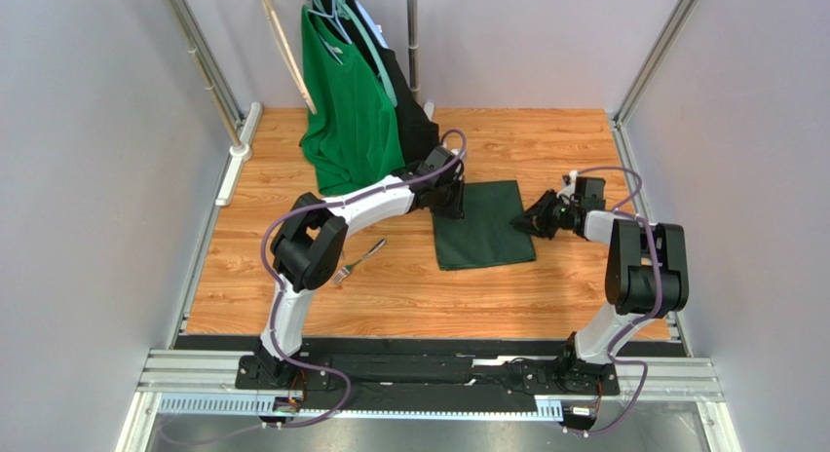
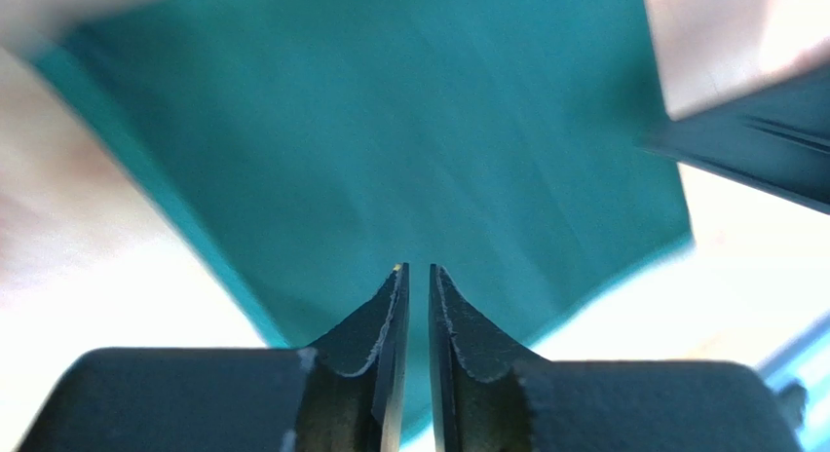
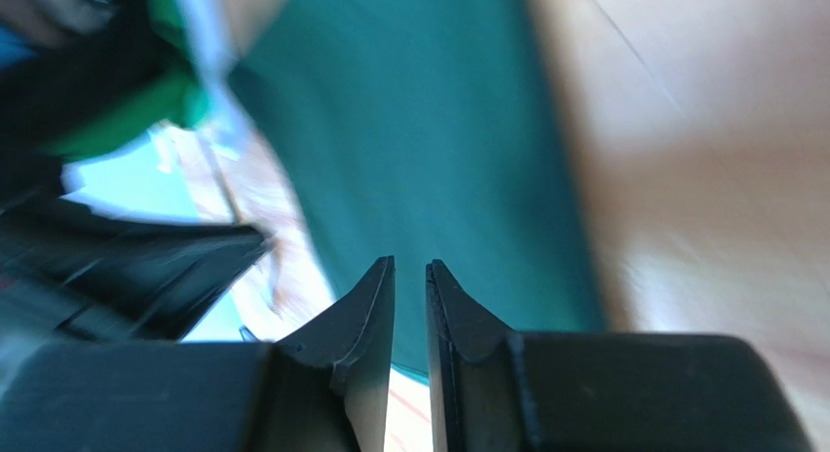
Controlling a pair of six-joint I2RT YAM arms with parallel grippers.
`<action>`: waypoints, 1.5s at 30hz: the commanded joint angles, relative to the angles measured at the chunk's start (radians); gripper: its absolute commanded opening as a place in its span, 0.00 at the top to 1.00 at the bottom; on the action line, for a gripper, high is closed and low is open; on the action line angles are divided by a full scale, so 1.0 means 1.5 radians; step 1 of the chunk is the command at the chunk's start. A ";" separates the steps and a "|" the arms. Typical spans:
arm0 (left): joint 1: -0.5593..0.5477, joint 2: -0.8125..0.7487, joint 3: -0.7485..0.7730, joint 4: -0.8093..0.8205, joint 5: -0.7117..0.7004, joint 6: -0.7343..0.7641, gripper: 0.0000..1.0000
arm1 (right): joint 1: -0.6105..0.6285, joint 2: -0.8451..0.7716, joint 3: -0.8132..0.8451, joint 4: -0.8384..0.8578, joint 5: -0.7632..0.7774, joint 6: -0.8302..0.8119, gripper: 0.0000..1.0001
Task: Fold the napkin into a case and place the utensils inside
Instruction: Rotate the square-folded napkin at the center of the board.
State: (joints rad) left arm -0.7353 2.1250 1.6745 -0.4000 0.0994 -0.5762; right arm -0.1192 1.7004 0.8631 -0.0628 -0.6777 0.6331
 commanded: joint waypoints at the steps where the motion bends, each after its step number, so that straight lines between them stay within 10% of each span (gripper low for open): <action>1: -0.019 -0.044 -0.083 0.041 0.007 -0.044 0.83 | -0.028 -0.026 -0.071 0.000 0.016 -0.026 0.79; 18: -0.147 0.014 -0.095 0.060 0.132 -0.145 0.78 | -0.031 0.001 0.213 -0.256 0.285 -0.159 0.76; 23: -0.126 -0.074 -0.052 0.019 0.091 -0.094 0.64 | -0.022 -0.122 0.061 -0.199 0.185 -0.084 0.72; 28: -0.044 -0.031 0.024 -0.053 0.119 -0.041 0.75 | -0.002 -0.196 -0.069 -0.121 0.135 -0.045 0.70; 39: 0.005 0.020 -0.065 -0.066 0.082 -0.010 0.85 | 0.017 -0.024 -0.005 -0.120 0.244 -0.099 0.75; 45: -0.051 -0.007 -0.146 0.000 0.100 -0.050 0.85 | 0.046 0.146 0.203 -0.184 0.278 -0.151 0.75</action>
State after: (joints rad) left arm -0.7361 2.1330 1.5249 -0.4355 0.2550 -0.6304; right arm -0.0742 1.7947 1.0180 -0.3202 -0.3527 0.4854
